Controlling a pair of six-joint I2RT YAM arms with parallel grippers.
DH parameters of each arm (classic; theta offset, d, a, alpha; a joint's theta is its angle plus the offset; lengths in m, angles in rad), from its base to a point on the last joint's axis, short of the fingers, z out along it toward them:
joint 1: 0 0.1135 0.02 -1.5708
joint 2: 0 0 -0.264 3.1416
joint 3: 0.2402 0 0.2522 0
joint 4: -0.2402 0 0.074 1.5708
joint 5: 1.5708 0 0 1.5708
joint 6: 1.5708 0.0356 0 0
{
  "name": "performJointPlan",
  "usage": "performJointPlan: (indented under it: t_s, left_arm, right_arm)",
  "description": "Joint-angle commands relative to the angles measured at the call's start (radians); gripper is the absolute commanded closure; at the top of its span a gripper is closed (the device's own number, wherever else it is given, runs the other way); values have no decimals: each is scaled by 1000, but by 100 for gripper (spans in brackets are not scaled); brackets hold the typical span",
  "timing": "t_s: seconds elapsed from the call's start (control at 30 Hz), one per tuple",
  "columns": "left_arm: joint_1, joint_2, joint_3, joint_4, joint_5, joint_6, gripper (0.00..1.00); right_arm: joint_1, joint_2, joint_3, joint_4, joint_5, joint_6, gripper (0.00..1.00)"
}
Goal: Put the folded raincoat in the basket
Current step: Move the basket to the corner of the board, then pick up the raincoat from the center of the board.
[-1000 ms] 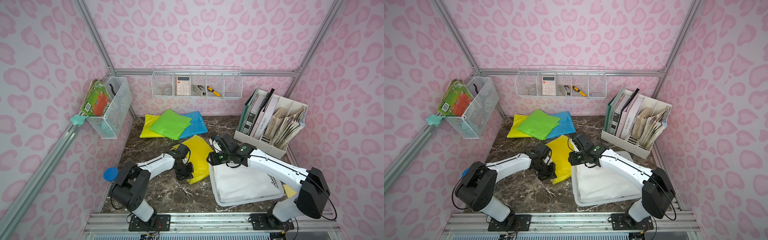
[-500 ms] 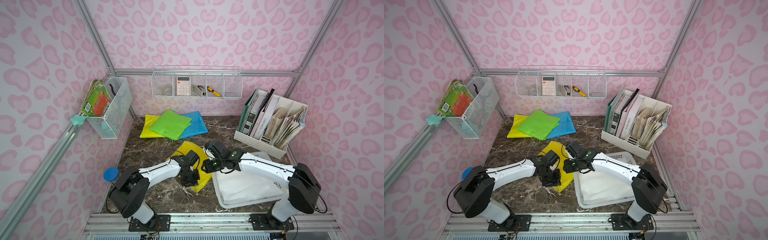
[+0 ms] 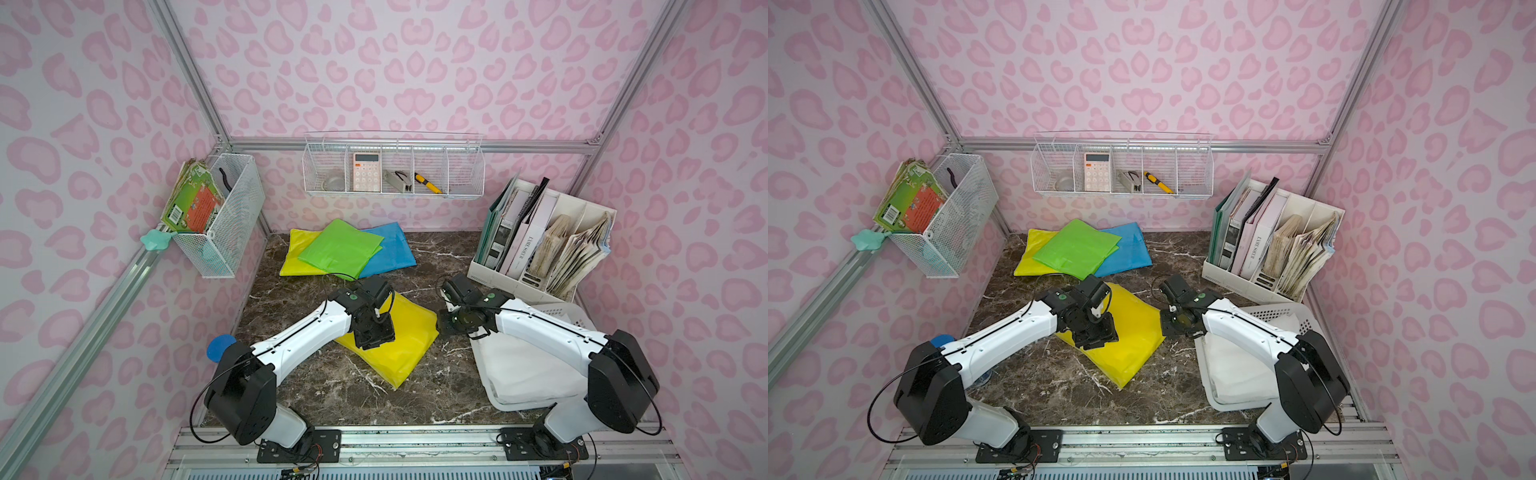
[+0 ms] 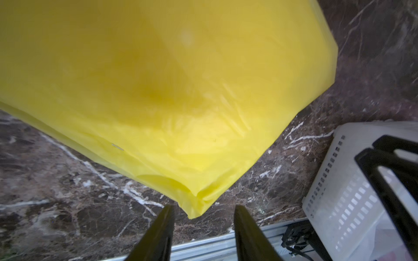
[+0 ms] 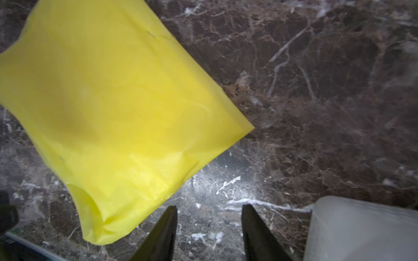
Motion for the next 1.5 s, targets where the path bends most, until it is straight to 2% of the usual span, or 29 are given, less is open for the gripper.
performJointPlan:
  t_s: [0.0, 0.1, 0.23, 0.4, 0.63, 1.0, 1.23, 1.37, 1.47]
  left_arm:
    - [69, 27, 33, -44, 26, 81, 52]
    - [157, 69, 63, -32, 88, 120, 54]
    - [227, 163, 173, -87, 61, 185, 54]
    - [303, 283, 244, -83, 81, 207, 55]
    - [319, 362, 215, -15, 119, 206, 59]
    - [326, 356, 151, 15, 111, 209, 58]
    - [326, 318, 163, -19, 73, 223, 58]
    - [337, 299, 176, -39, 66, 226, 59]
    - [349, 281, 185, -53, 61, 230, 58]
  right_arm:
    - [30, 12, -10, 63, -82, 73, 48]
    - [78, 52, -44, 127, -122, 148, 47]
    - [149, 108, -28, 129, -56, 220, 44]
    - [177, 108, -67, 167, -38, 281, 42]
    - [168, 79, -175, 252, -29, 344, 41]
    - [122, 108, -273, 522, -157, 465, 42]
    - [106, 137, -295, 586, -154, 511, 43]
    - [87, 185, -276, 589, -181, 490, 57]
    - [66, 212, -231, 532, -158, 422, 67]
